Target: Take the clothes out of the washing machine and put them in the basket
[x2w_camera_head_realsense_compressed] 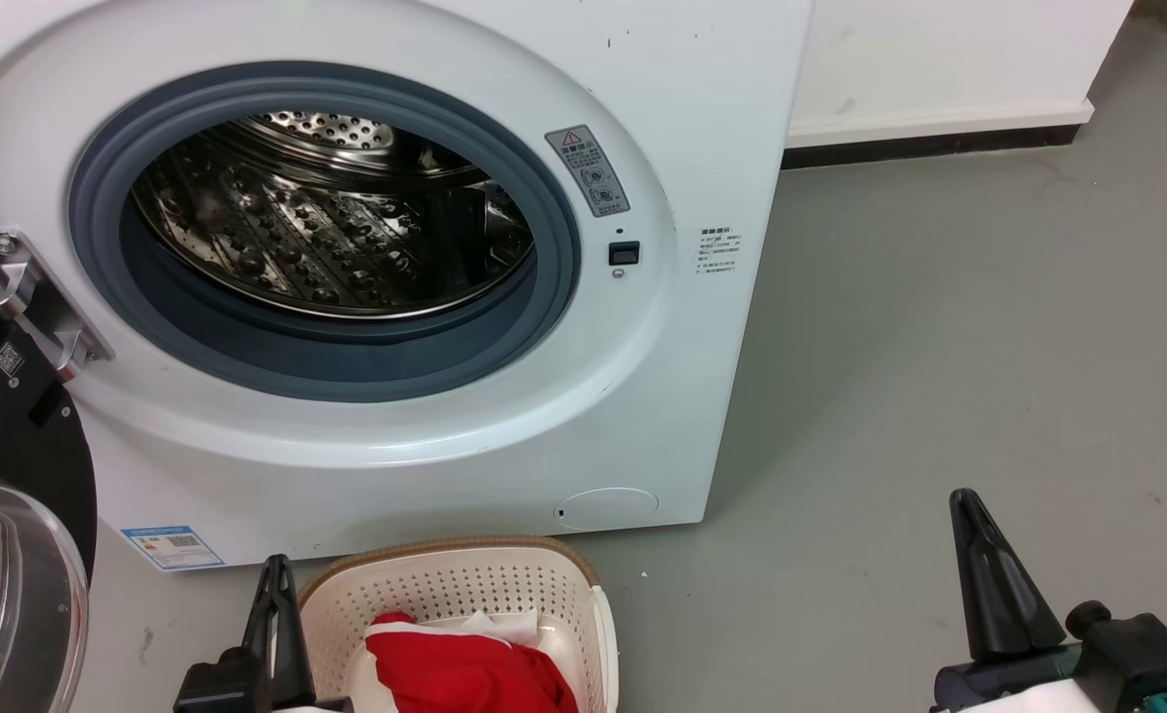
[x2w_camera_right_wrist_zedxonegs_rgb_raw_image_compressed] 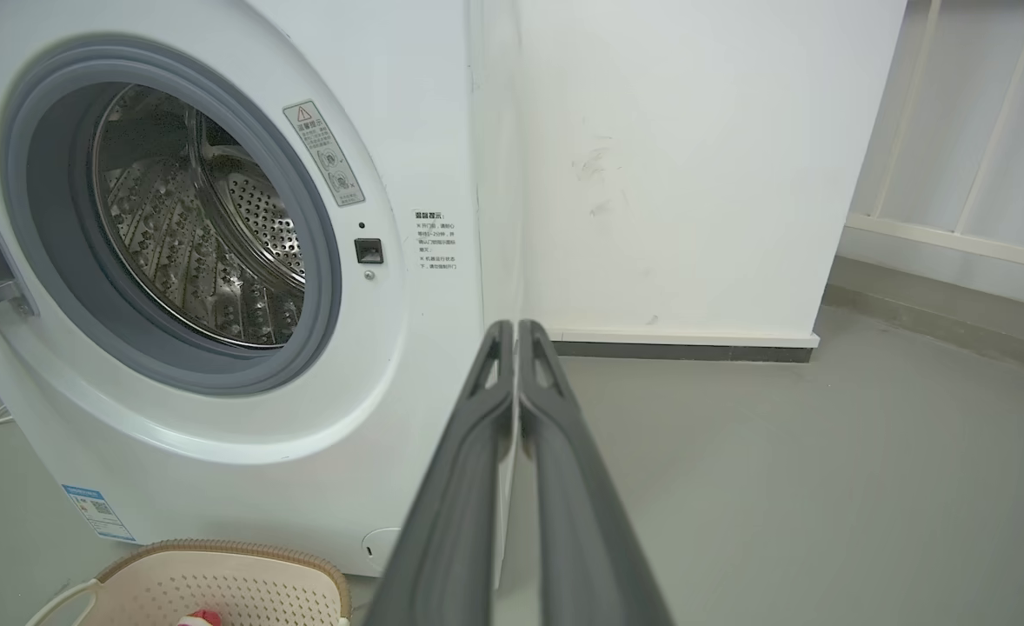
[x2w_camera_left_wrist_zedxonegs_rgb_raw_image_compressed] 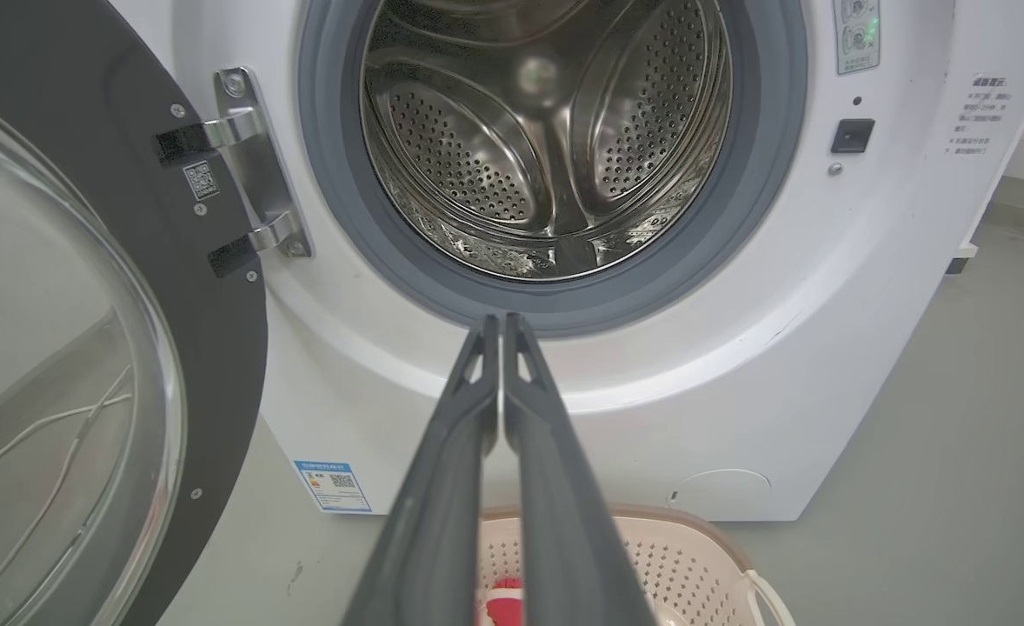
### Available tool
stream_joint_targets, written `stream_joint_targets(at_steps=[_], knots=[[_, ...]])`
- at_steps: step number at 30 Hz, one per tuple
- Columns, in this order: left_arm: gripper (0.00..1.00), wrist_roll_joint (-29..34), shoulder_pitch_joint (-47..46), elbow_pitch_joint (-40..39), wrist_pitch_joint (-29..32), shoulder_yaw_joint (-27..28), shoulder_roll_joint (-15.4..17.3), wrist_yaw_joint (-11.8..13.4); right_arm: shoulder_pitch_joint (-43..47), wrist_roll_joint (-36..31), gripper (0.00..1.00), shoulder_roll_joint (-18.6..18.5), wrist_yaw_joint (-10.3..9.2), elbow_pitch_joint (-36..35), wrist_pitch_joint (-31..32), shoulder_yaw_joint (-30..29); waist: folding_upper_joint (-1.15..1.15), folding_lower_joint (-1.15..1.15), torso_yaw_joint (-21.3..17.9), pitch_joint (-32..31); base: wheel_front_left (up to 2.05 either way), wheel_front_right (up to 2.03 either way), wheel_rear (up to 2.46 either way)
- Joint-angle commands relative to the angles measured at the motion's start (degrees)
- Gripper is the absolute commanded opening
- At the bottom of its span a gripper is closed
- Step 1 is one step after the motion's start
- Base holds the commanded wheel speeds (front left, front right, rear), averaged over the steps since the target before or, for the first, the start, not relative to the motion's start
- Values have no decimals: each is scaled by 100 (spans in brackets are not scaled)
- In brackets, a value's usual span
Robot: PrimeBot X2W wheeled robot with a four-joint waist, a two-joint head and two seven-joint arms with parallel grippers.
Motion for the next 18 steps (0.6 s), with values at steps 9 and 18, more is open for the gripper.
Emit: stream_joint_targets(at_steps=[9,18], knots=[[0,-1204,-134,31,187,-6,69,-161,-148,1206,0,-84,0,159,174,9,0,0,40,-16,0,0,0],[0,-2271,-328,219,375,-6,123,-357,-323,2271,0,-147,0,379,346,-2,0,0,79,-35,0,0,0]])
